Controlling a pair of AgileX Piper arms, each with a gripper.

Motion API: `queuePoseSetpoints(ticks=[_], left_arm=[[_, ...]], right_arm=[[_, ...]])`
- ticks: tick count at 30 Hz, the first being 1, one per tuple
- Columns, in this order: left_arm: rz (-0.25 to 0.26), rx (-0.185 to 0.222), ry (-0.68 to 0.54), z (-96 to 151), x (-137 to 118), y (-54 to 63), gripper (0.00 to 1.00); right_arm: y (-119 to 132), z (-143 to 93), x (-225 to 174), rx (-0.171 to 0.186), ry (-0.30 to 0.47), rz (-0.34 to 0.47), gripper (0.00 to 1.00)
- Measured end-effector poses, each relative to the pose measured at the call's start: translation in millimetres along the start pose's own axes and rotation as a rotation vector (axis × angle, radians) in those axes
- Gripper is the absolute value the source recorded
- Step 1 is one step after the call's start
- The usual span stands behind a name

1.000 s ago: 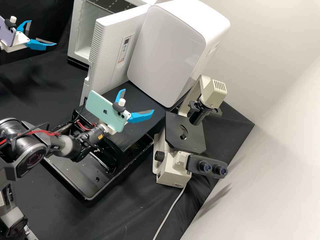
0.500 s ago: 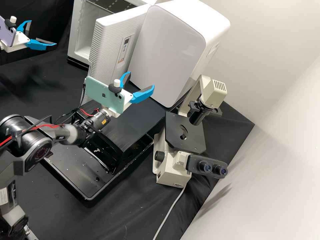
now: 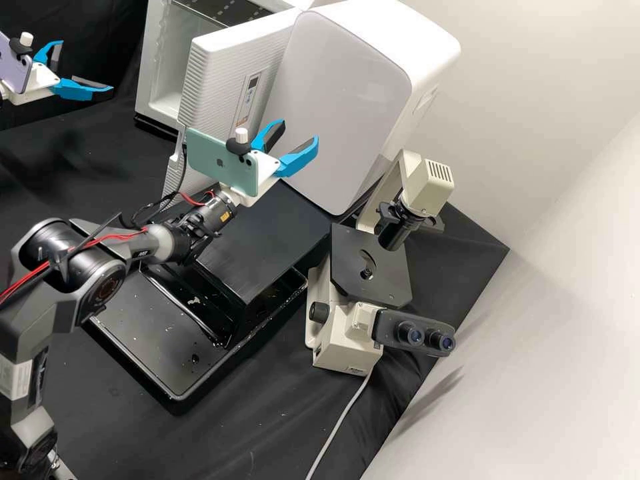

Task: Close the incubator door

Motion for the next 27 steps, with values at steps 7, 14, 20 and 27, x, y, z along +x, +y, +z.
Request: queuePoseSetpoints(ticks=[7, 14, 20, 27], left_arm=[[0.0, 0.0, 0.0, 0, 0, 0.0, 1.0], [0.0, 0.0, 0.0, 0, 0, 0.0, 1.0], [0.0, 0.0, 0.0, 0, 0, 0.0, 1.0], [0.0, 0.0, 0.0, 0, 0, 0.0, 1.0]], right_arm=[[-8, -7, 17, -0.031, 0.01, -0.024, 0.0], [-11, -20, 30, -0.054, 0.028, -0.012, 0.0], [-14, -32, 37, -0.06, 0.042, -0.013, 0.0], [-20, -46, 36, -0.058, 0.066, -0.034, 0.0]])
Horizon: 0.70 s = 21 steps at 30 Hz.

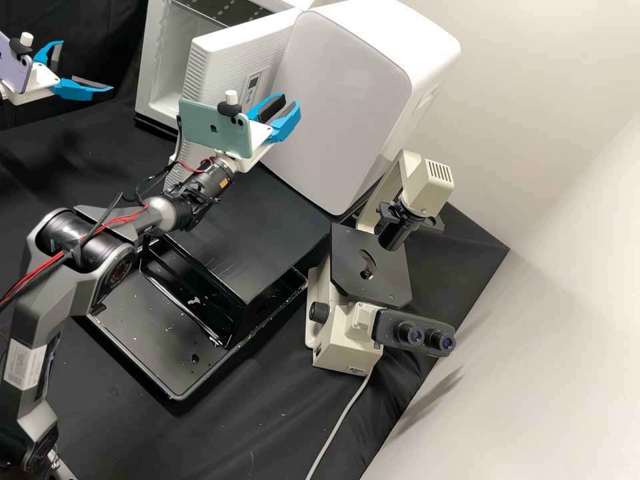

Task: Close the incubator door

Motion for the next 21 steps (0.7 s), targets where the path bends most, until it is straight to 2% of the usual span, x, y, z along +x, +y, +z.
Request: queuePoseSetpoints(ticks=[13, 19, 21], left_arm=[[-0.004, 0.0, 0.001, 0, 0, -1.2, 1.0], [-0.005, 0.0, 0.001, 0, 0, -1.6, 1.0], [-0.005, 0.0, 0.001, 0, 0, -1.6, 1.0]], right_arm=[[2, -25, -15, 0.02, 0.048, -0.031, 0.0], [0, -41, -18, 0.015, 0.104, -0.045, 0.0], [0, -44, -17, 0.029, 0.108, -0.053, 0.0]])
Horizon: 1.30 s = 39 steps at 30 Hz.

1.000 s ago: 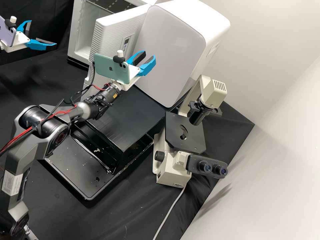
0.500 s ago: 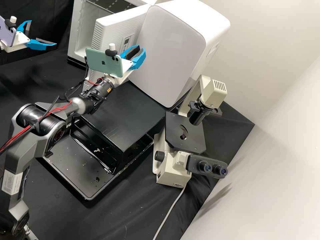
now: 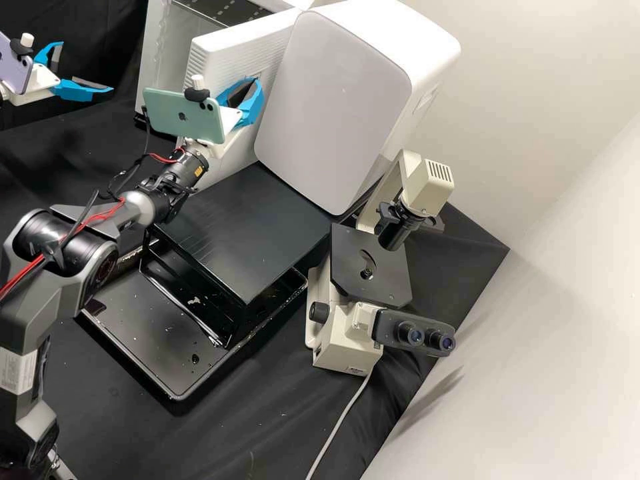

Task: Close the incubator door

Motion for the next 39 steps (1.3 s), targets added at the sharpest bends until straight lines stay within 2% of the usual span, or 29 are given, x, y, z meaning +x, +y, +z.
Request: queuePoseSetpoints(ticks=[5, 12, 18, 25, 26, 29, 32, 39], left_arm=[[0.0, 0.0, 0.0, 0, 0, 0.0, 1.0], [0.0, 0.0, 0.0, 0, 0, 0.0, 1.0], [0.0, 0.0, 0.0, 0, 0, 0.0, 1.0], [0.0, 0.0, 0.0, 0, 0, 0.0, 1.0], [0.0, 0.0, 0.0, 0, 0, 0.0, 1.0], [0.0, 0.0, 0.0, 0, 0, 0.0, 1.0], [0.0, 0.0, 0.0, 0, 0, 0.0, 1.0], [0.0, 0.0, 0.0, 0, 0, 0.0, 1.0]], right_arm=[[0, -13, 10, 0.066, 0.055, -0.04, 0.0], [-7, -36, 21, 0.151, 0.171, -0.122, 0.0], [-11, -59, 21, 0.187, 0.247, -0.172, 0.0], [-13, -64, 23, 0.211, 0.252, -0.186, 0.0], [-12, -64, 26, 0.231, 0.256, -0.181, 0.0], [-14, -61, 34, 0.26, 0.262, -0.191, 0.0], [-19, -56, 46, 0.278, 0.242, -0.214, 0.0], [-38, -49, 67, 0.266, 0.176, -0.278, 0.0]])
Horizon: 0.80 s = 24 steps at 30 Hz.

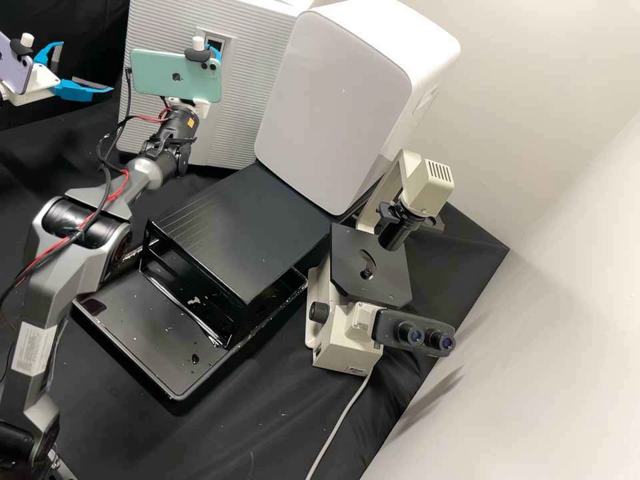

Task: Close the incubator door

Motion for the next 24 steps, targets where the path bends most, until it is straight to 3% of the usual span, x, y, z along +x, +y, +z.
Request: queuePoseSetpoints(ticks=[7, 13, 19, 24], left_arm=[[0.0, 0.0, 0.0, 0, 0, 0.0, 1.0], [0.0, 0.0, 0.0, 0, 0, 0.0, 1.0], [0.0, 0.0, 0.0, 0, 0, 0.0, 1.0], [0.0, 0.0, 0.0, 0, 0, 0.0, 1.0]], right_arm=[[-4, -1, 18, -0.011, -0.019, -0.014, 0.0], [-3, -8, 36, -0.089, -0.009, -0.005, 0.0], [-4, -7, 50, -0.143, -0.019, -0.003, 0.0], [-4, -8, 63, -0.153, -0.037, -0.007, 0.0]])
